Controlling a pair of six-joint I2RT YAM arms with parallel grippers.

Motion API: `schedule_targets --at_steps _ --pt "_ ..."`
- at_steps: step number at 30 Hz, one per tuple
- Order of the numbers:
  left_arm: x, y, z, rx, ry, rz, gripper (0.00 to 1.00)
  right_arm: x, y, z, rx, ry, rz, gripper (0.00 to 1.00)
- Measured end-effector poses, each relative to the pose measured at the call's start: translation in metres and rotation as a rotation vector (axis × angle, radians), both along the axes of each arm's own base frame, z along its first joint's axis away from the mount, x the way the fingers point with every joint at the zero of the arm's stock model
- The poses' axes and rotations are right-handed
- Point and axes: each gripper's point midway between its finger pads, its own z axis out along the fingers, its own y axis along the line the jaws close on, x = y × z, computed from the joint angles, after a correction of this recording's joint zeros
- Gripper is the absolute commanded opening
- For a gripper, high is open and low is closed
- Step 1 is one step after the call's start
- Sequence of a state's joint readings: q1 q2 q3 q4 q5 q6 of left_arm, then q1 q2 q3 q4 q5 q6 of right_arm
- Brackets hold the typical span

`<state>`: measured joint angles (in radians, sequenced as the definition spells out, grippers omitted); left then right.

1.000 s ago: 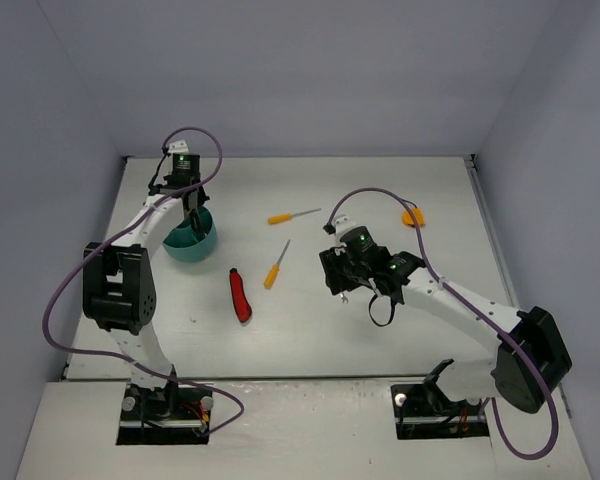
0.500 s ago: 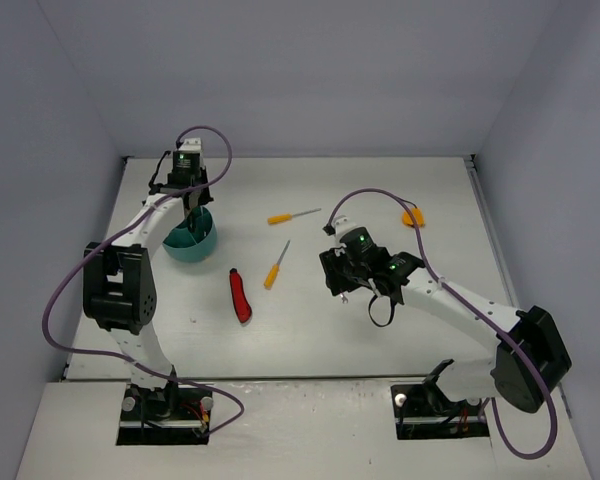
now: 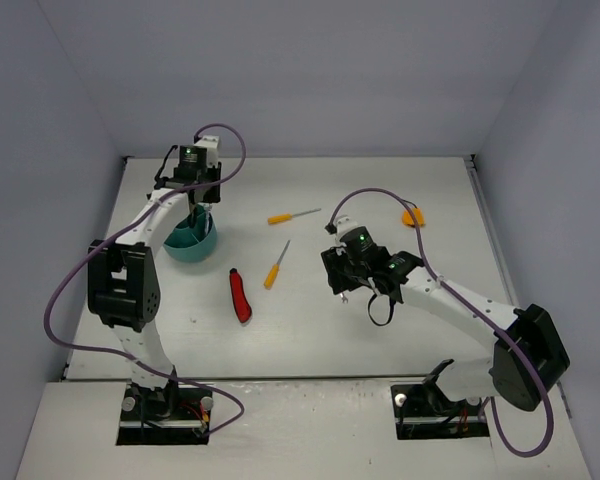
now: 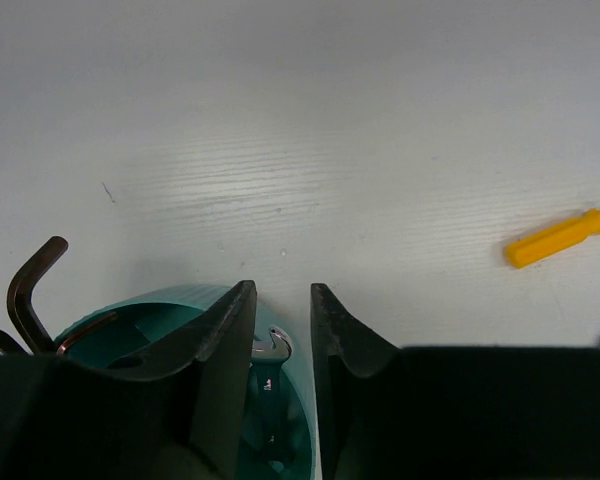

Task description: Sort the tools into containers

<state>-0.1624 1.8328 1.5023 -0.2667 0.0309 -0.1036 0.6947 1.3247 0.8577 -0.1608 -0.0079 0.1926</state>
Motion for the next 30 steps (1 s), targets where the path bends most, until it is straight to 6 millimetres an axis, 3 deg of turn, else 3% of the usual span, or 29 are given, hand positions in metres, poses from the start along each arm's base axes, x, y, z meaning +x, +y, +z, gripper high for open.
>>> schedule_targets --at_steps 7,13,21,25,30 --pt "-0.003 -0.001 0.009 -0.009 0.015 0.013 0.49 0.013 -0.019 -0.014 -0.018 0.044 -0.093 0.49" --pt "-0.019 -0.012 0.045 -0.016 -0.010 0.054 0.56 0.018 -0.024 -0.040 -0.075 0.131 -0.113 0.48" --pt "-0.095 -0.049 0.118 -0.121 -0.095 0.059 0.56 0.028 -0.008 -0.062 -0.100 0.217 -0.090 0.42" --pt "-0.142 -0.047 0.117 -0.164 -0.081 0.065 0.57 0.027 -0.009 -0.074 -0.136 0.261 -0.093 0.39" --pt "-0.179 -0.036 0.100 -0.183 -0.041 0.079 0.57 0.025 -0.010 -0.089 -0.175 0.313 -0.095 0.38"
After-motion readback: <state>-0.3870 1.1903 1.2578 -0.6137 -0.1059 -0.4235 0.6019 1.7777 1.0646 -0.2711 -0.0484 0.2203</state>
